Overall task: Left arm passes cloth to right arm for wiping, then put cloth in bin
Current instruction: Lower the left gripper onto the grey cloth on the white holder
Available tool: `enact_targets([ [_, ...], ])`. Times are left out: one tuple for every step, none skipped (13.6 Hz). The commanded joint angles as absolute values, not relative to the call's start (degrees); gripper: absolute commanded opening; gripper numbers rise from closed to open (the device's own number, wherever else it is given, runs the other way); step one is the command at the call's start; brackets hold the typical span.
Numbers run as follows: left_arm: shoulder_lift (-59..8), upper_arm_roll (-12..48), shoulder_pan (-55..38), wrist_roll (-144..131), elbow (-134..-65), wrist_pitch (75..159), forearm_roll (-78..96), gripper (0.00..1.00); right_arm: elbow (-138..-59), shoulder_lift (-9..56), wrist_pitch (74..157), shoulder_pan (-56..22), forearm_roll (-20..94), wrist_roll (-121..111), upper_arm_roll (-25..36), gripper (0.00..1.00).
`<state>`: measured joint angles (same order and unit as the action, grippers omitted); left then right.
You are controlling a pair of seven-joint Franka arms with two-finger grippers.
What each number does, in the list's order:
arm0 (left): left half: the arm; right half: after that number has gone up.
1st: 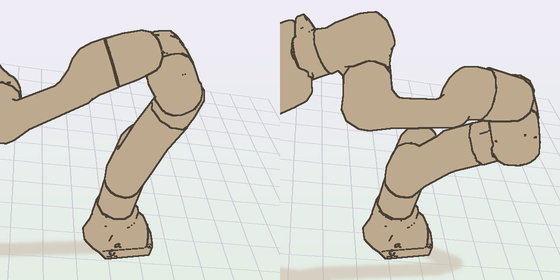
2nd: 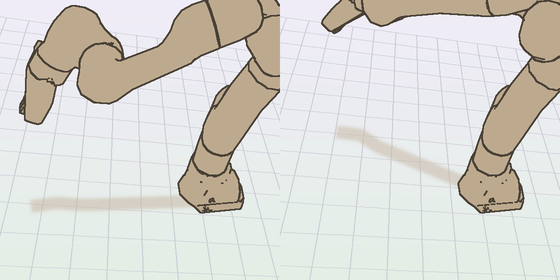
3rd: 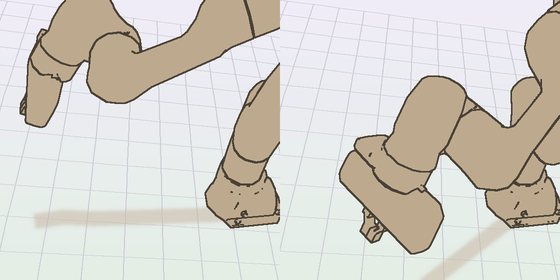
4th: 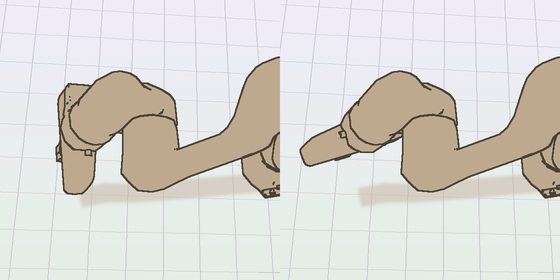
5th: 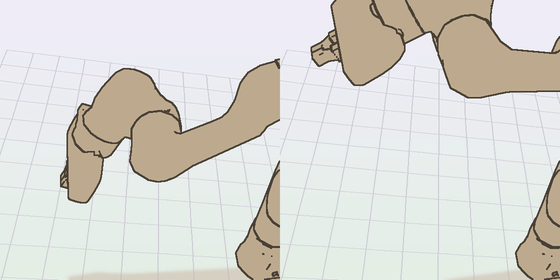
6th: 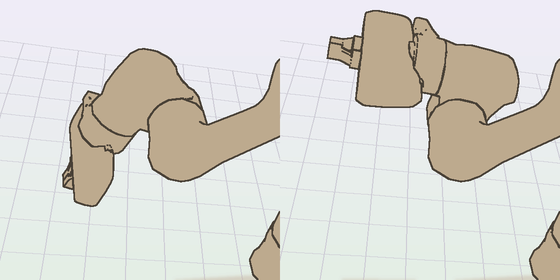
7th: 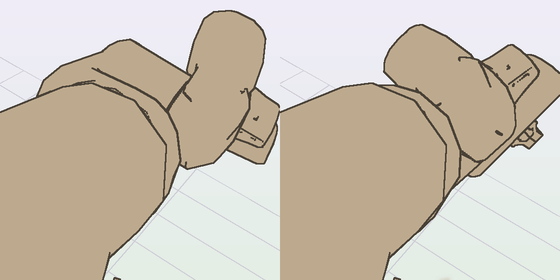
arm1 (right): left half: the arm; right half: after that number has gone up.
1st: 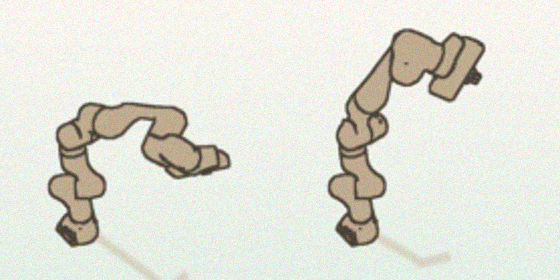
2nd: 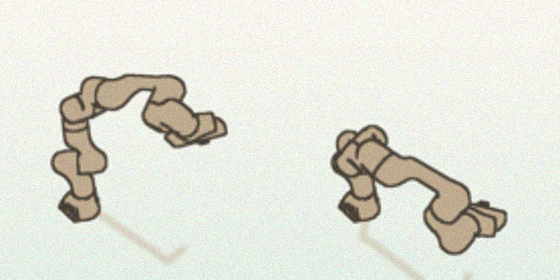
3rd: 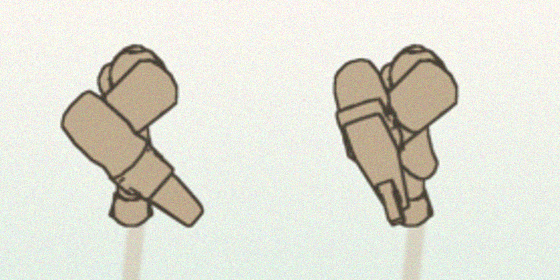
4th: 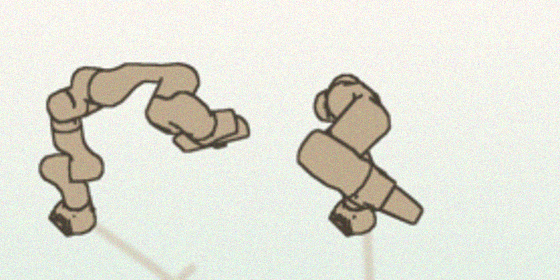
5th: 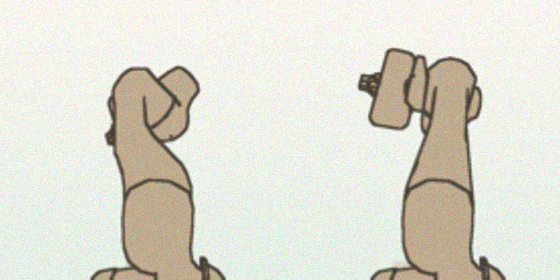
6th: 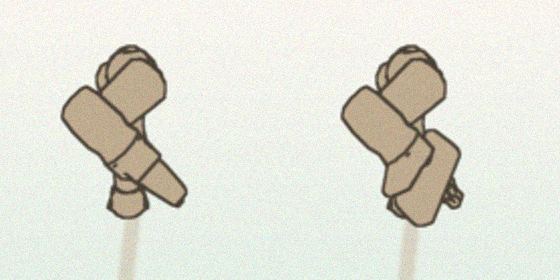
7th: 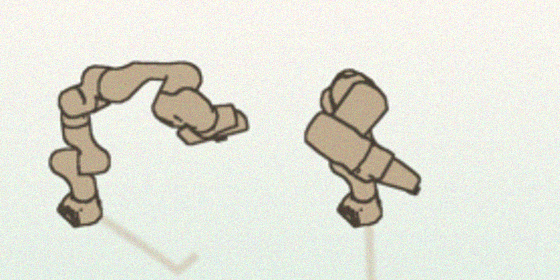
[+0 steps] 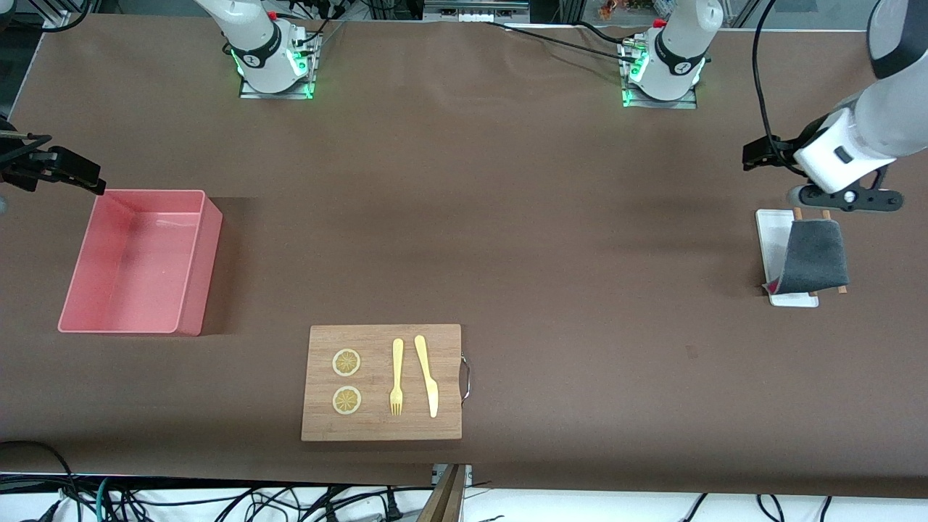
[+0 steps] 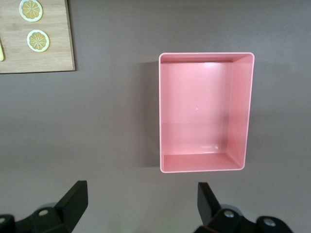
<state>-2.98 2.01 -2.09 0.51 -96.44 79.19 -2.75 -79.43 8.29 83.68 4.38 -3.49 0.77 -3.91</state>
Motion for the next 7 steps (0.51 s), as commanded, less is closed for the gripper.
enact_targets([
  [-6.66,3.07,-2.29,-0.44,-96.15,77.17,-9.28,1.00,-79.37,7.82,83.67,4.92,-2.11,-0.26,-3.87,1.00],
  [-8.42,3.16,-2.55,-0.53,-96.07,77.43,-12.19,1.00,-79.37,7.91,83.67,4.92,-2.11,-0.26,-3.87,1.00],
  [-10.35,3.69,-3.33,-0.61,-96.15,77.69,-14.65,1.00,-79.37,7.82,83.67,4.92,-2.11,-0.35,-3.87,1.00],
  [-12.55,4.30,-4.21,-1.22,-96.15,78.13,-17.72,1.00,-79.37,7.82,83.67,5.01,-2.11,-0.35,-3.87,1.00],
  [-14.57,4.74,-5.61,-2.36,-96.15,78.92,-21.50,1.00,-79.37,7.91,83.67,5.27,-2.02,-0.35,-3.87,1.00],
  [-16.59,4.75,-6.93,-3.59,-96.24,80.49,-25.10,1.00,-79.37,7.91,83.67,5.36,-2.02,-0.35,-3.87,1.00],
  [-18.70,4.75,-7.73,-4.56,-96.24,82.25,-27.57,1.00,-79.37,7.82,83.67,5.36,-2.02,-0.35,-3.87,1.00],
])
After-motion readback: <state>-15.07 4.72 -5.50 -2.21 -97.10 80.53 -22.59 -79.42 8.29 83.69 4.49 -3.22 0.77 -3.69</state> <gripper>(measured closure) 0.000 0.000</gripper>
